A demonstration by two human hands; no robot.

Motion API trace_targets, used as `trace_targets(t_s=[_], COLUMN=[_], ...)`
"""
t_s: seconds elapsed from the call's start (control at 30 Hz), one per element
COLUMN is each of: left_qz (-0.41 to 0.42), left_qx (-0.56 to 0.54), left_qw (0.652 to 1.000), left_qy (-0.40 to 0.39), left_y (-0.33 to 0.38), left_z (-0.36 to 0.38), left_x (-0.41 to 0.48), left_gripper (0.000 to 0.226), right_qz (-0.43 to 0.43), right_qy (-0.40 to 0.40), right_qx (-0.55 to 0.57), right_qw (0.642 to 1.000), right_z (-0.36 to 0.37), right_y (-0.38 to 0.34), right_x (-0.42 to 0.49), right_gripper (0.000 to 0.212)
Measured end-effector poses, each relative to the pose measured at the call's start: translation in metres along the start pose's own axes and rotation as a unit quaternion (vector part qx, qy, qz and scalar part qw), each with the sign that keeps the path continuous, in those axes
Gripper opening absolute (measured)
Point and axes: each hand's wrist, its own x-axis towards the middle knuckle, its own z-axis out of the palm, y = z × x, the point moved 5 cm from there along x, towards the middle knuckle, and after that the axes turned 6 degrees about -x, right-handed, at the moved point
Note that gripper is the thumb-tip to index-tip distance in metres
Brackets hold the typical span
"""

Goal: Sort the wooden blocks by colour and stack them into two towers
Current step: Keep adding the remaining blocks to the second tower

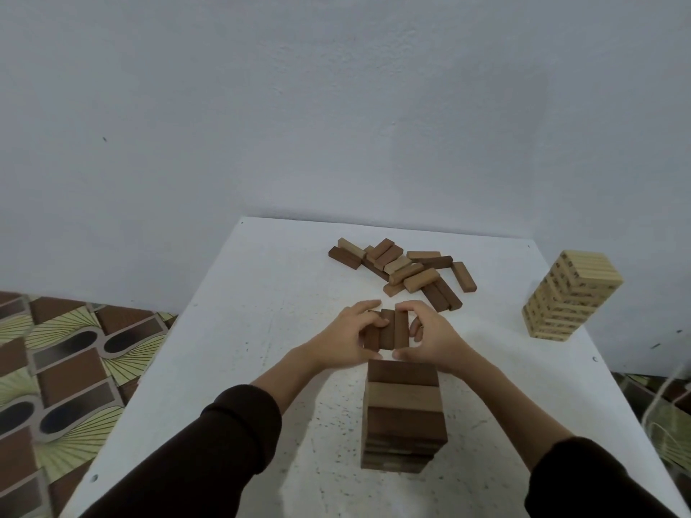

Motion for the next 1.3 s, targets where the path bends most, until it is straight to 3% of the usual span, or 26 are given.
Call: trace_targets(t_s=[0.27,0.63,0.97,1.3], left_qz=[-0.025,-0.058,-0.029,0.027], left_qx=[-0.102,-0.127,-0.144,-0.124], left_qw=[0.993,0.987,0.988,0.985], left_qy=[0.062,0.074,0.050,0.113], left_y=[0.001,0.002,0.042,0.114], left_z=[-0.003,-0.001,-0.053,-0.087], left_x=[-0.004,-0.004,0.000,-0.062], left_gripper=[0.056,0.075,0.084,0.087], right_qz=[0.018,0.019,-0.027,-0.113], right_qy=[0.000,-0.010,0.018,0.060], right_qx=[0.070,0.111,0.152,0.135], right_qw=[0.997,0.994,0.988,0.983], right_z=[0.007,0.008,-0.049,-0.100], right_y=[0.002,-0.001,-0.034,-0.107], right_x=[0.000,-0.001,-0.009,-0.070], right_gripper=[0.085,0.093,0.087,0.073])
